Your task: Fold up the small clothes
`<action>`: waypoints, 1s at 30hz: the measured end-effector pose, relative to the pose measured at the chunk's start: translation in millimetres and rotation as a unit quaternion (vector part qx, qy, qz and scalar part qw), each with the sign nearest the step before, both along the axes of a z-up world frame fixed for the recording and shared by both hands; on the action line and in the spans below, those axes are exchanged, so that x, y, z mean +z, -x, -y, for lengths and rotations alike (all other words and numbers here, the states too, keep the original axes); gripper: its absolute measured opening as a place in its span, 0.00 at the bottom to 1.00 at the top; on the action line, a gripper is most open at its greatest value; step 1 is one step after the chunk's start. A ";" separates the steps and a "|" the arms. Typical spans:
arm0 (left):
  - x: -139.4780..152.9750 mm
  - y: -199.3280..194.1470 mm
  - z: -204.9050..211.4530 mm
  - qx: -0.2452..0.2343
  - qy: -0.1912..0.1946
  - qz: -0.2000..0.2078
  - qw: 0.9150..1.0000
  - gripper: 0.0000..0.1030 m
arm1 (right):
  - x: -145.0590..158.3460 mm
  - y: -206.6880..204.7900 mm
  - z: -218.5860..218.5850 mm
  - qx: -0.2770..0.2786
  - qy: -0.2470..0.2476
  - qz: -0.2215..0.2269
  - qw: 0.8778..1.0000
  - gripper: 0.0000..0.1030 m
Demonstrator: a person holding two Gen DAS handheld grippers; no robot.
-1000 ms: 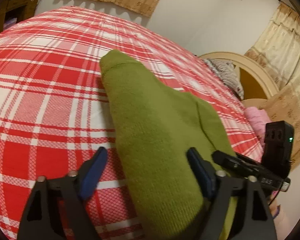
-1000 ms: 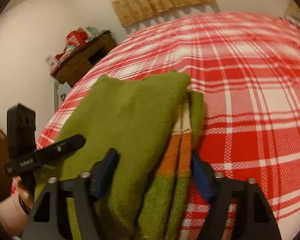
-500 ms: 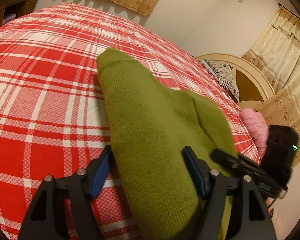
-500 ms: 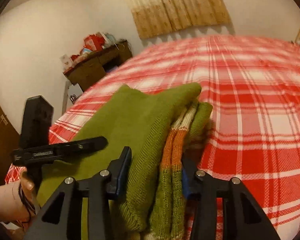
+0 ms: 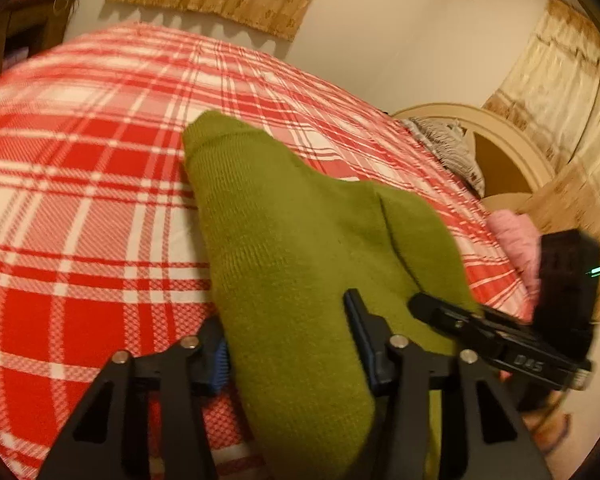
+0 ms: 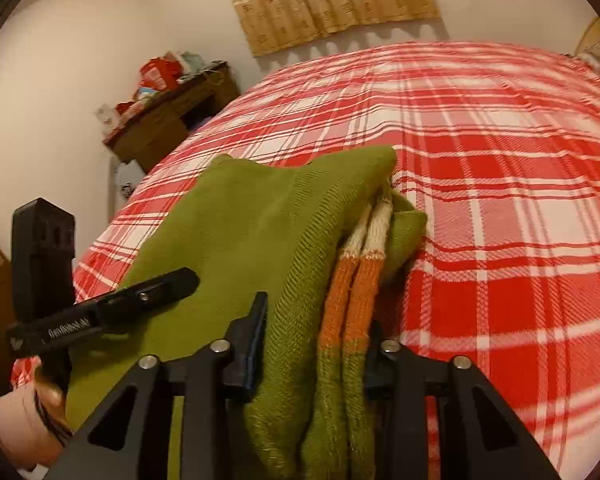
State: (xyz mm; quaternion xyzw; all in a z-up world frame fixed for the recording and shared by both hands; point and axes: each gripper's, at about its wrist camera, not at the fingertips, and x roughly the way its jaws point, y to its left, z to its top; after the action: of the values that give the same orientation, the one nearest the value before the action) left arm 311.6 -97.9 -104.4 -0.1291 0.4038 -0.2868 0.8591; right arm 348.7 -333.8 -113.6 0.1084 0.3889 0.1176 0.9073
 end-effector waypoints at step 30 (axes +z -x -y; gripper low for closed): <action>16.9 163.1 -119.1 0.047 -0.106 -0.068 0.991 0.61 | -1.8 202.3 -120.6 0.015 -0.121 -0.031 0.992 0.39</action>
State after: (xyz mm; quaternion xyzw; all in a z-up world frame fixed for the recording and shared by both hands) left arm 148.5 21.1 -87.5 -0.0757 0.4832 -0.1924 0.8507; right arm 146.4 -213.2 -115.4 0.2151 0.4013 0.1735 0.8733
